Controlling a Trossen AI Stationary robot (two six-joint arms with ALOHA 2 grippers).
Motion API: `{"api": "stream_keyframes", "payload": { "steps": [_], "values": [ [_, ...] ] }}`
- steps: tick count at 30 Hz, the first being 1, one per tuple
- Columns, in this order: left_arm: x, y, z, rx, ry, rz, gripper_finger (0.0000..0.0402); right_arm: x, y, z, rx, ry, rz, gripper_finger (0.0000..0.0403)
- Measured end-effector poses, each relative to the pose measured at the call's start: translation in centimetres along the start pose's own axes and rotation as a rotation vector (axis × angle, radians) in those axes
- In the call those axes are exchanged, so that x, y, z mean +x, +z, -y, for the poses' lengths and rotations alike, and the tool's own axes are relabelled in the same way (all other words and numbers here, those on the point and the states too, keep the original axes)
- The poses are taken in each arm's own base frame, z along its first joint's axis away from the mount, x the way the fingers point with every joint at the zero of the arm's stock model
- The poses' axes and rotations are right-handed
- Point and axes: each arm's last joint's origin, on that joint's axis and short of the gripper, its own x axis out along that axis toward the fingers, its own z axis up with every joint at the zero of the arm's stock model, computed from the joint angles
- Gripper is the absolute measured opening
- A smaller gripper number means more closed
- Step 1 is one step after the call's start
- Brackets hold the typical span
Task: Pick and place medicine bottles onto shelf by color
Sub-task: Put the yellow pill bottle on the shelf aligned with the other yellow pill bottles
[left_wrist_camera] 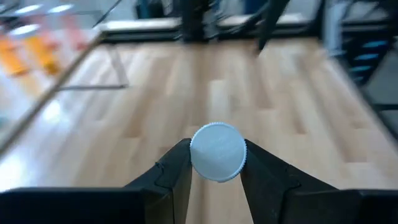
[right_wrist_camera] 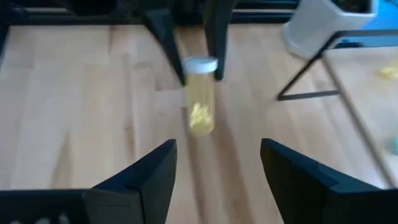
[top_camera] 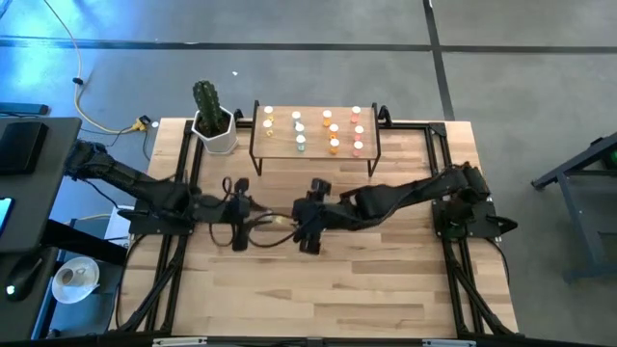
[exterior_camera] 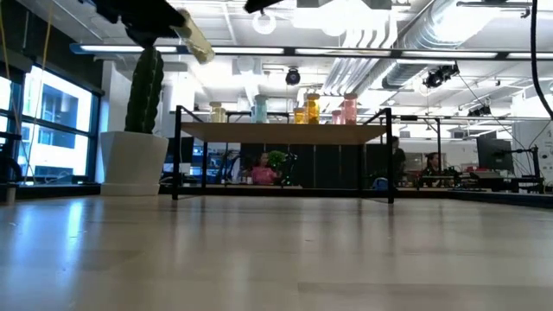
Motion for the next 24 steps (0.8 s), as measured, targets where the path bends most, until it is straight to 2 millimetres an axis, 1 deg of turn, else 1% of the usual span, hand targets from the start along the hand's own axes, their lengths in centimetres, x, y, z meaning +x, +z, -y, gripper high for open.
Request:
{"api": "stream_keyframes", "payload": {
  "steps": [3,7,11,15,20,24],
  "values": [
    [-0.3,1.2,-1.9,0.005,0.078,-0.063,0.0111,-1.2,0.2,1.6,-0.022,-0.043,-0.013,0.0224],
    [-1.0,3.5,-4.7,0.042,0.170,-0.121,0.0112,-2.5,0.5,3.9,-0.032,-0.090,-0.027,0.0224],
    [-2.0,5.7,-7.8,0.038,0.277,-0.126,0.0112,-3.3,0.4,6.5,-0.036,-0.179,-0.069,0.0224],
    [-3.4,7.5,-10.7,0.000,0.376,-0.131,0.0112,-4.1,0.1,9.2,-0.028,-0.278,-0.127,0.0224],
    [-4.9,8.6,-13.4,-0.064,0.463,-0.183,0.0112,-4.7,-0.4,12.2,0.008,-0.354,-0.192,0.0224],
    [-5.2,9.2,-14.9,-0.101,0.461,-0.208,0.0113,-4.8,-0.8,13.9,0.029,-0.389,-0.241,0.0224]
  ]
}}
